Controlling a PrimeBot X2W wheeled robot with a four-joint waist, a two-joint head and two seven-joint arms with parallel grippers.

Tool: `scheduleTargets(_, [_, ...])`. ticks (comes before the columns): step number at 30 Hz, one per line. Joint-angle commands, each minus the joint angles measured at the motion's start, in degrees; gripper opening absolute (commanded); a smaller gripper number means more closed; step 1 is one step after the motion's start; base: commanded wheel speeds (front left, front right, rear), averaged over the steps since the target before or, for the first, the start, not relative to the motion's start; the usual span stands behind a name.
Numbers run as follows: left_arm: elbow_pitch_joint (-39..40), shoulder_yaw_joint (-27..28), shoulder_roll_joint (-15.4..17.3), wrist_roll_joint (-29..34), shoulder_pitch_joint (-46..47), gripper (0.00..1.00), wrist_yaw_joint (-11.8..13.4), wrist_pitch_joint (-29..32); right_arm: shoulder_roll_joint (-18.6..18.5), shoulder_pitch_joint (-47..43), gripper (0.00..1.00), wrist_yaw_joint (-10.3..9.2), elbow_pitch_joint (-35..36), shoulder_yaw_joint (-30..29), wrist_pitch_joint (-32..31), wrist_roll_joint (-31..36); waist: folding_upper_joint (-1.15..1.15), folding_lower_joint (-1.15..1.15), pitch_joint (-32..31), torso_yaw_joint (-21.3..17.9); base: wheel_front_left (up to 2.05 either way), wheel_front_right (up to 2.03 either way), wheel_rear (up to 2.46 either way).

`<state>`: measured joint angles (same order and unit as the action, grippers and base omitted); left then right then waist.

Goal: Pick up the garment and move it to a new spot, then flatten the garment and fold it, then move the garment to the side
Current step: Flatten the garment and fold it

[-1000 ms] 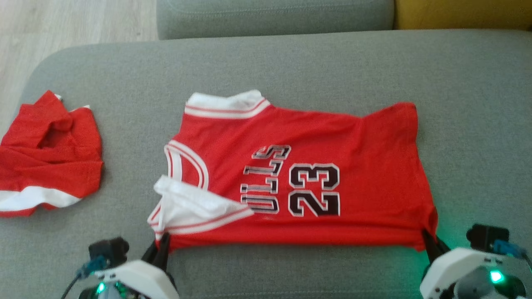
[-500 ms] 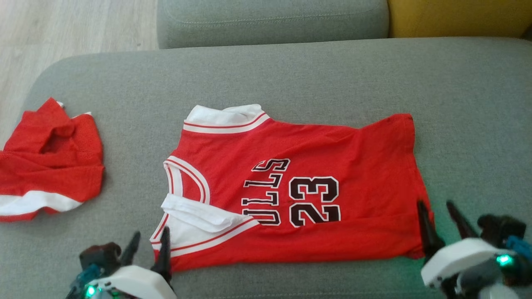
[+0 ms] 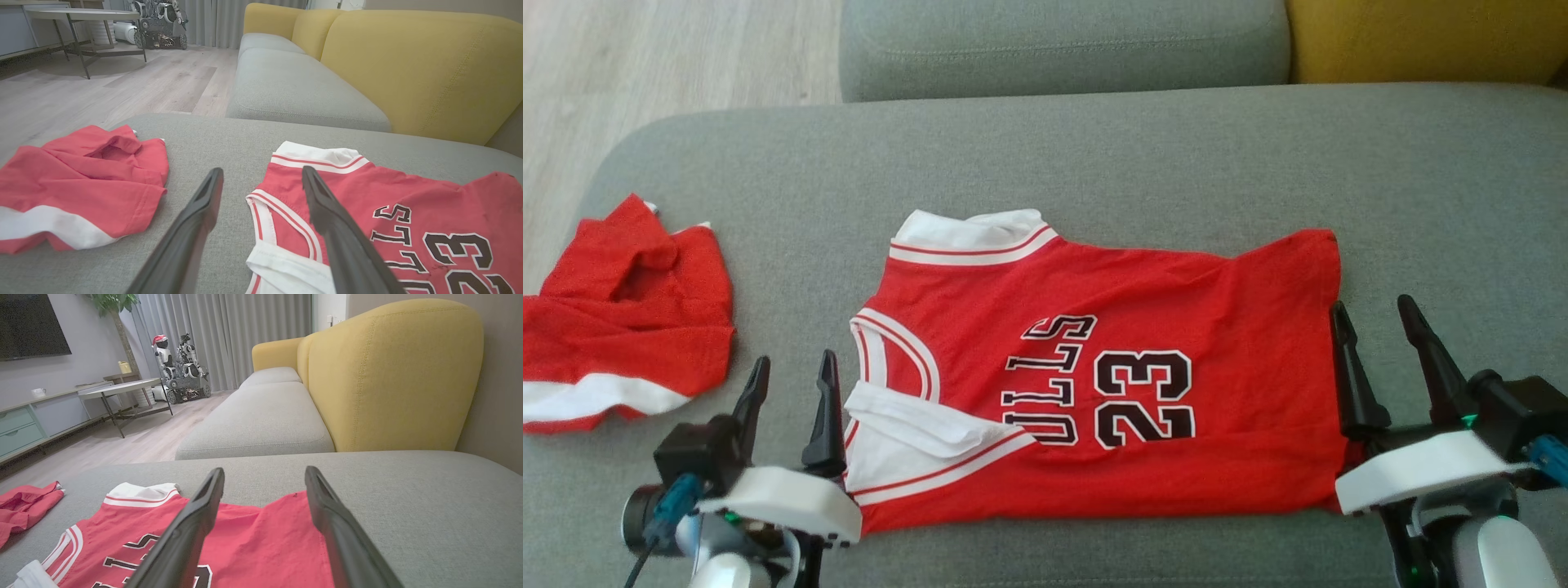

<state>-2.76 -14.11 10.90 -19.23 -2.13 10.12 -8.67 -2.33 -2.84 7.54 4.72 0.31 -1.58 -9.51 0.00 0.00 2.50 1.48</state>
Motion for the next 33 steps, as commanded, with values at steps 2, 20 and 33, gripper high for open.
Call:
scheduleTargets(2, [2.18,1.82,1.26,0.52,3.69,1.0,0.18,-0.1,-0.54,1.89,1.0,-0.05,2.38,1.55,-0.17,0.19,0.0,0.0,0.53,0.04,0.0,0.0,0.0])
scheduleTargets(20, [-25.78,-3.22,-1.76,-1.74,42.28,1.0,-11.84,4.41,-0.54,10.63,1.0,-0.05,1.53,4.85,-0.05,-0.38,0.0,0.0,16.61,-3.9,0.0,0.0,0.0])
scheduleTargets(33, [-54.79,-7.98,-4.53,-3.15,54.72,1.0,-16.96,6.28,-0.54,13.0,1.0,-0.05,-2.45,5.96,0.25,-1.29,0.0,0.0,19.31,-6.37,0.0,0.0,0.0])
